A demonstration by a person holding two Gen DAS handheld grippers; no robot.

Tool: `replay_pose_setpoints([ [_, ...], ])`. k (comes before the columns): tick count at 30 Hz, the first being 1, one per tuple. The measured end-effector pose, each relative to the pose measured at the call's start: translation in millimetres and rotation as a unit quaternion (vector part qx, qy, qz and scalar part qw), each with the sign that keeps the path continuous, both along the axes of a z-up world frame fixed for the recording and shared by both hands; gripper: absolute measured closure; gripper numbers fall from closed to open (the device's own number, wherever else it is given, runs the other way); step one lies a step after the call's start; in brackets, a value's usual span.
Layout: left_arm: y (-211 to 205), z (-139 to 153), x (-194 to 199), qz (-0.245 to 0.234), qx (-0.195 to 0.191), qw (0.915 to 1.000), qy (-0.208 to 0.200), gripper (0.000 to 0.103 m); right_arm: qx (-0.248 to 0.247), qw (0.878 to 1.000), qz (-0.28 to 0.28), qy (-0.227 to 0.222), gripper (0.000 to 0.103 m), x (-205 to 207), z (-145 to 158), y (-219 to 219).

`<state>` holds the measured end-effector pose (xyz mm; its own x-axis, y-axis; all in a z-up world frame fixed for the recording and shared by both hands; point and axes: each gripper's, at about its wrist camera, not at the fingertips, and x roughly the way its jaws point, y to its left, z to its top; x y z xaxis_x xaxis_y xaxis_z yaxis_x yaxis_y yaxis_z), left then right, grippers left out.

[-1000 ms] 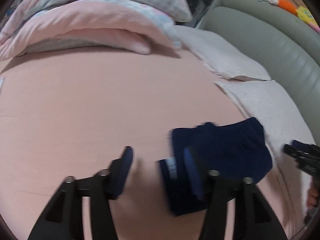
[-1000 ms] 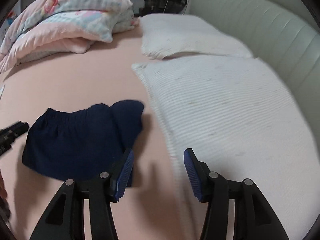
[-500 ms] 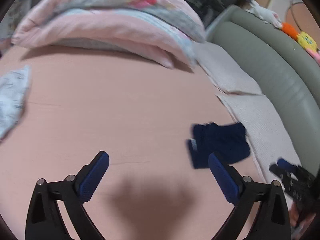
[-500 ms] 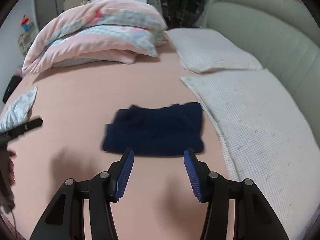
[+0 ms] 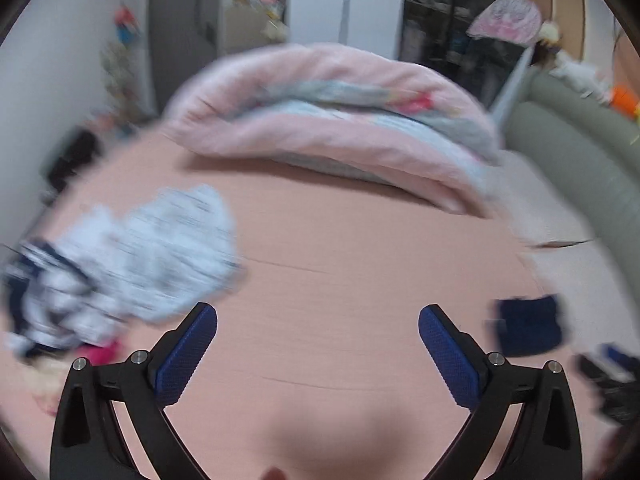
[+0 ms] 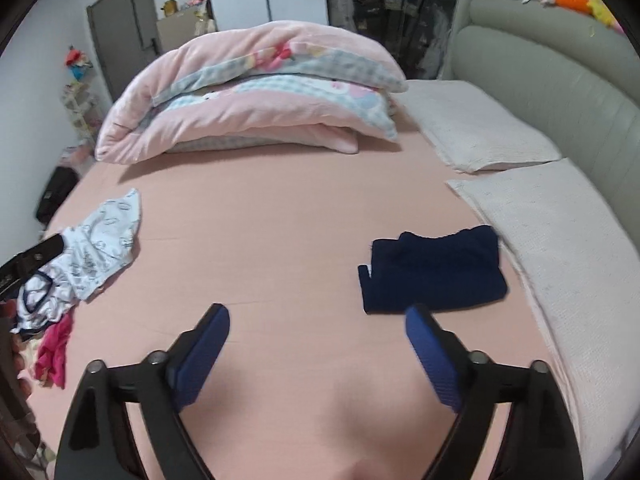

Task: Fold clothes

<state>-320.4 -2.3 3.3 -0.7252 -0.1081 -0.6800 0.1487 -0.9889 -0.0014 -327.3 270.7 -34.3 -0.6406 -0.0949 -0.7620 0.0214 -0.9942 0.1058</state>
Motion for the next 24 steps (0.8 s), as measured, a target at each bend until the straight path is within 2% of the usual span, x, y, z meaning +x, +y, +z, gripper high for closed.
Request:
replay_pose_setpoints([
  [1,-4,3,8,0.01,-0.022,0.9997,0.007,0.001,-0.011,1.0,-0.004,0.004,0.012,7,5,-5],
  [2,-9,6,20,0.005,-0.02,0.9997,0.015,0.001,-0.019,1.0,-0.005,0.008,0.011,16,9,-9],
  [4,-20,10,40,-0.005,0.001,0.9998,0.021,0.001,-0.033,0.999,-0.007,0.014,0.003,33,18,-18],
  [6,-34,15,61,-0.008,0.027,0.9994,0.017,0.001,-0.025,0.999,-0.003,0.02,0.001,51,28,-26],
  [8,-42,19,80,-0.009,0.038,0.9989,0.025,0.001,-0.019,0.999,0.008,0.032,0.001,71,39,-34],
  [13,-49,33,146,-0.025,0.024,0.9972,0.067,0.001,0.005,0.998,0.053,0.037,0.001,124,62,-53],
  [16,-51,41,190,-0.043,0.047,0.9945,0.083,0.001,0.022,0.996,0.071,0.045,0.001,167,72,-64],
  [18,-52,44,221,-0.059,0.06,0.9924,0.09,0.001,0.031,0.996,0.07,0.054,0.001,194,74,-69],
  [21,-50,43,258,-0.054,0.055,0.9927,0.093,0.001,0.042,0.996,0.061,0.059,0.001,229,70,-73],
  [24,-42,28,278,-0.049,0.054,0.9942,0.078,0.001,0.04,0.997,0.048,0.05,0.001,257,58,-72],
])
